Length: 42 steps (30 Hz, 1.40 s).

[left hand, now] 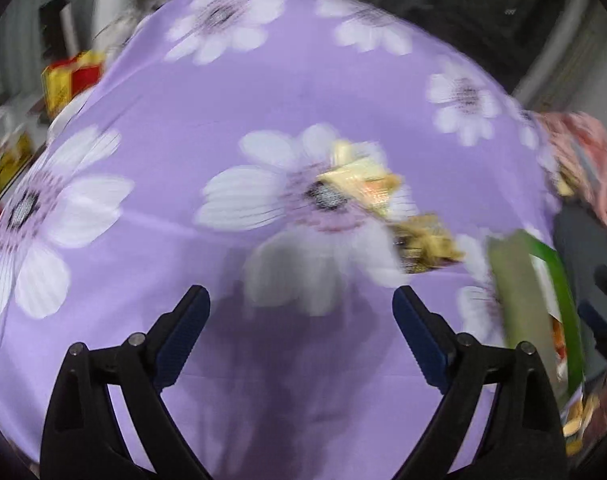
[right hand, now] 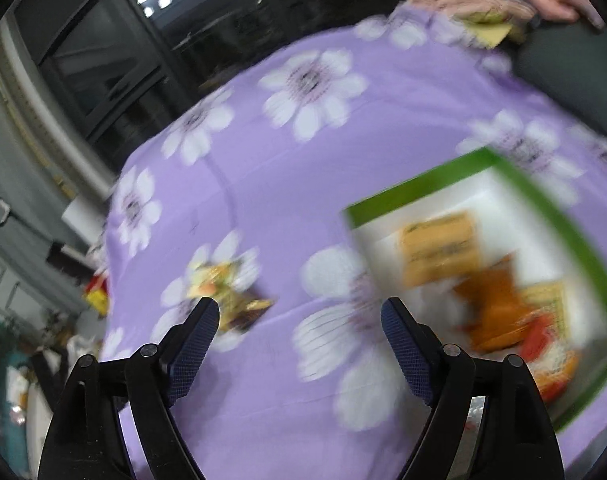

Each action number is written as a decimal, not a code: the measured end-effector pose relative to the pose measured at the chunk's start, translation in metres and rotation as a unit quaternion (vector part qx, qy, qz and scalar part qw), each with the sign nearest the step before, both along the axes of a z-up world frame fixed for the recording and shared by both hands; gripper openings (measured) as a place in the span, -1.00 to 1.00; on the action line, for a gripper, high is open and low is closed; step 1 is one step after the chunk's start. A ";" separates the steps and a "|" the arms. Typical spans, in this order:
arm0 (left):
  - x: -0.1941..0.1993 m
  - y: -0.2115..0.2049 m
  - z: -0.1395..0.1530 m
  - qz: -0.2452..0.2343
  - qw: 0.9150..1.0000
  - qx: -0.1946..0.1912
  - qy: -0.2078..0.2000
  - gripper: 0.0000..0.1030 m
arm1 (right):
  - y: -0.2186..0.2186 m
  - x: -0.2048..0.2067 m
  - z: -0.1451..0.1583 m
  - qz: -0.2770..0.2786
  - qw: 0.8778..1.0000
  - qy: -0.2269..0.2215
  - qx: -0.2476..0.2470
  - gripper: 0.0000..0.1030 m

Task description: Organize snacks

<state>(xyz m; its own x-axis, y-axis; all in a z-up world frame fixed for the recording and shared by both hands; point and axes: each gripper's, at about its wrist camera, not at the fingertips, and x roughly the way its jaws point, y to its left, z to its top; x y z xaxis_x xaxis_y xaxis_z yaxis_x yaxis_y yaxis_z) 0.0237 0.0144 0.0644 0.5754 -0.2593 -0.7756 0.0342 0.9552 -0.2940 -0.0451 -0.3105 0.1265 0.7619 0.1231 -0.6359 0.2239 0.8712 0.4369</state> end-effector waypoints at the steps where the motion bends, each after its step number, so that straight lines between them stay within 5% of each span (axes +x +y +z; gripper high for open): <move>1: 0.004 0.005 -0.002 0.005 1.000 0.000 0.007 0.80 | 0.010 0.011 -0.006 0.013 1.000 0.014 0.021 0.62; 4: 0.009 0.019 0.001 0.020 1.000 -0.008 0.009 0.80 | 0.040 0.042 -0.014 0.030 0.997 0.041 0.049 0.62; 9: 0.008 0.035 0.008 0.027 0.999 -0.016 0.008 0.80 | 0.103 0.107 -0.020 0.083 0.992 0.096 0.017 0.62; 12: 0.013 0.049 0.011 0.023 0.997 -0.064 0.022 0.77 | 0.133 0.150 -0.030 0.089 0.989 0.118 0.015 0.62; 15: 0.012 0.061 0.020 0.015 0.995 -0.101 0.015 0.77 | 0.157 0.197 -0.050 0.057 0.986 0.153 -0.046 0.62; 19: 0.009 0.064 0.028 0.035 0.997 -0.063 -0.004 0.79 | 0.176 0.239 -0.081 0.064 0.973 0.196 -0.105 0.62; 22: 0.010 0.070 0.026 0.048 0.997 -0.065 -0.001 0.79 | 0.176 0.251 -0.102 0.060 0.967 0.226 -0.103 0.62; 30: 0.012 0.068 0.023 0.047 0.997 -0.061 0.005 0.79 | 0.169 0.224 -0.098 0.073 0.968 0.195 -0.138 0.00; 36: 0.011 0.065 0.021 0.048 0.998 -0.047 0.009 0.79 | 0.155 0.168 -0.053 0.123 0.980 0.135 -0.075 -0.01; 42: 0.009 0.060 0.020 0.047 0.998 -0.042 0.012 0.79 | 0.139 0.089 -0.014 0.176 0.978 0.098 -0.061 0.00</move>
